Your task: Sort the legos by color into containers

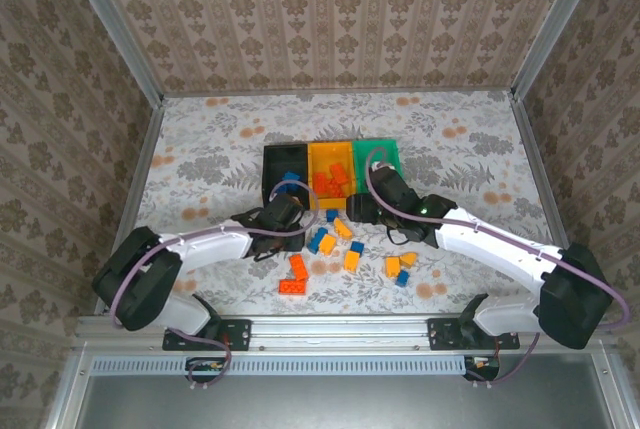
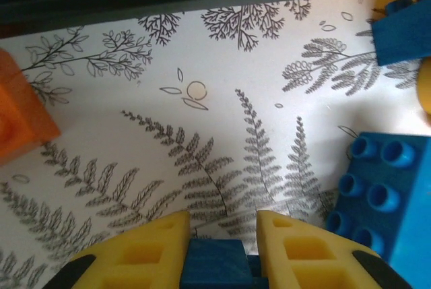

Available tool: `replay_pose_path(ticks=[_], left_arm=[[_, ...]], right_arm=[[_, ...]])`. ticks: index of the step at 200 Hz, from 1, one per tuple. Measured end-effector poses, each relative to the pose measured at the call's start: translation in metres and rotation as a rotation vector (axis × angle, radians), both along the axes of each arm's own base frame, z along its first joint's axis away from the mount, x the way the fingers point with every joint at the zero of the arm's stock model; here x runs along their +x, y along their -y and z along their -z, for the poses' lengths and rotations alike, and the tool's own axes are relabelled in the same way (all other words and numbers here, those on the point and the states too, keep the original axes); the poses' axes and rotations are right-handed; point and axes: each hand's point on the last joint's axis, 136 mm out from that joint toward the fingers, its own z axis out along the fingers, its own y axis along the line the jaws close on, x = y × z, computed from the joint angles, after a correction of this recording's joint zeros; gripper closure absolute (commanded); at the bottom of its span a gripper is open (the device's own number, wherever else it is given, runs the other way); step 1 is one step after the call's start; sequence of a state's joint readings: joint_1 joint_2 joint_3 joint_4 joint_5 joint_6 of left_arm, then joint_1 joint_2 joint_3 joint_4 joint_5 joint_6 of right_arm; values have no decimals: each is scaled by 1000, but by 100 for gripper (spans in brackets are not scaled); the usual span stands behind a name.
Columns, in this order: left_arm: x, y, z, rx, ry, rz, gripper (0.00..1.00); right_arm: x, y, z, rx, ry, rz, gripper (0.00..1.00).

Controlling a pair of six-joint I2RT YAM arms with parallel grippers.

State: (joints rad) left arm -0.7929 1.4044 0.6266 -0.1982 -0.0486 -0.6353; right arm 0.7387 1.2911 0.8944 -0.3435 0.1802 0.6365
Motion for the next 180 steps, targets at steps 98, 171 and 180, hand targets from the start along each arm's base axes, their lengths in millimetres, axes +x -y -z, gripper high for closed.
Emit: replay_pose_path(ticks=[98, 171, 180], left_arm=[[85, -14, -134, -64, 266, -111, 85], [159, -15, -92, 76, 187, -153, 72], [161, -14, -90, 83, 181, -151, 67]], right_arm=[[-3, 11, 8, 5, -17, 34, 33], [-8, 17, 1, 34, 0, 49, 32], [-8, 17, -1, 40, 3, 52, 32]])
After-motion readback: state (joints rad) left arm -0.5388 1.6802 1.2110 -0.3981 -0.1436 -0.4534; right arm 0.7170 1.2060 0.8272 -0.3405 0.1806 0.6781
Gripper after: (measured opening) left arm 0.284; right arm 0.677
